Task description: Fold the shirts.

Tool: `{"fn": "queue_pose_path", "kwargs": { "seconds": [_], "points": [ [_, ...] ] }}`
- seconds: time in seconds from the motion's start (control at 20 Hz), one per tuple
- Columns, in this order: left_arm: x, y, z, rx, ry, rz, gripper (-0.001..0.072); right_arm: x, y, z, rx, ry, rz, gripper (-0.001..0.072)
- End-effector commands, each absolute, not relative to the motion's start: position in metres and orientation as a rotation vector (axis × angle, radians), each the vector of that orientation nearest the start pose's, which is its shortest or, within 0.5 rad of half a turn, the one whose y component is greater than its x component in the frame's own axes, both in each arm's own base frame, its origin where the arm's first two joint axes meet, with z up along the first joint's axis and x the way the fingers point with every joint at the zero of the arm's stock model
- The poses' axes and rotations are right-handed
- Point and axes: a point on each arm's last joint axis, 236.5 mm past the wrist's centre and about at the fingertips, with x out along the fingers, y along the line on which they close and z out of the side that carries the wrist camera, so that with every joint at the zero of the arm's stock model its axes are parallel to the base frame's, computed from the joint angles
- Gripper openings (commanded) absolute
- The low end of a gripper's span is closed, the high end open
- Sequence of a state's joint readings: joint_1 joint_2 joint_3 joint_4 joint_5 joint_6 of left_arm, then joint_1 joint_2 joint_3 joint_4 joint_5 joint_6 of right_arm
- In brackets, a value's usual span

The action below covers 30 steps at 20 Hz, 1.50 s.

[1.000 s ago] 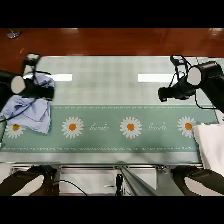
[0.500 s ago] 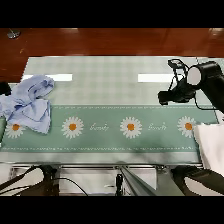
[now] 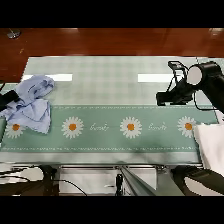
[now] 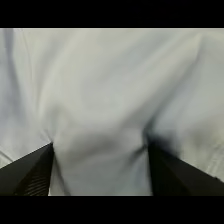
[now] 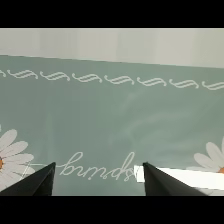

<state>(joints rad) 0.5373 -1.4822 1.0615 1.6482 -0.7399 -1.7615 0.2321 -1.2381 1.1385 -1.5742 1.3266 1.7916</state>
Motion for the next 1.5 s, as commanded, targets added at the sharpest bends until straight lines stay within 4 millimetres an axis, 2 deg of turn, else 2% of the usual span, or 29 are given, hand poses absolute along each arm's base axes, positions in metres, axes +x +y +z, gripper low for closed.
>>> {"fn": "queue_pose_path", "kwargs": {
  "seconds": [0.0,0.05,0.1,0.2,0.3,0.4,0.5,0.65,0.75,0.85,0.95,1.05,1.2,1.3,1.4,1.45],
  "points": [
    [0.367,0.204,-0.097,-0.581,1.178,0.563,0.0252,0.327,0.078,0.007,0.024,1.437,0.029,0.0627],
    [0.373,0.19,-0.093,-0.615,1.184,0.503,0.0021,0.327,0.078,0.007,0.025,1.437,0.029,0.0627],
    [0.384,0.171,-0.084,-0.632,1.181,0.4,0.0021,0.327,0.078,0.007,0.024,1.436,0.029,0.0627],
    [0.421,0.128,-0.039,-0.692,1.074,0.178,0.0021,0.327,0.078,0.008,0.025,1.432,0.03,0.0627],
    [0.46,0.085,0.039,-0.725,0.868,-0.015,0.002,0.328,0.078,0.016,0.03,1.404,0.036,0.0627],
    [0.481,0.038,0.136,-0.71,0.651,-0.181,0.002,0.331,0.079,0.032,0.041,1.34,0.047,0.0627],
    [0.479,-0.003,0.221,-0.625,0.491,-0.294,0.002,0.332,0.081,0.056,0.059,1.259,0.064,0.0627],
    [0.454,-0.063,0.332,-0.495,0.302,-0.453,0.002,0.325,0.082,0.093,0.088,1.15,0.092,0.0627],
    [0.431,-0.098,0.392,-0.432,0.193,-0.547,0.002,0.317,0.083,0.117,0.107,1.082,0.113,0.0627],
    [0.409,-0.124,0.437,-0.418,0.111,-0.62,0.002,0.306,0.083,0.142,0.122,1.011,0.136,0.0627],
    [0.391,-0.152,0.455,-0.421,0.086,-0.692,0.002,0.296,0.081,0.164,0.132,0.94,0.147,0.0627],
    [0.375,-0.19,0.449,-0.404,0.125,-0.788,0.002,0.285,0.078,0.183,0.141,0.876,0.156,0.0627],
    [0.346,-0.26,0.4,-0.347,0.251,-0.914,0.0019,0.275,0.075,0.199,0.154,0.824,0.16,0.0627],
    [0.322,-0.291,0.367,-0.375,0.307,-0.966,0.0019,0.273,0.075,0.201,0.154,0.816,0.161,0.0626],
    [0.309,-0.298,0.331,-0.405,0.347,-0.951,0.002,0.273,0.073,0.201,0.162,0.817,0.151,0.0627],
    [0.305,-0.296,0.303,-0.411,0.39,-0.932,0.002,0.274,0.072,0.201,0.168,0.817,0.143,0.0627]
  ]
}}
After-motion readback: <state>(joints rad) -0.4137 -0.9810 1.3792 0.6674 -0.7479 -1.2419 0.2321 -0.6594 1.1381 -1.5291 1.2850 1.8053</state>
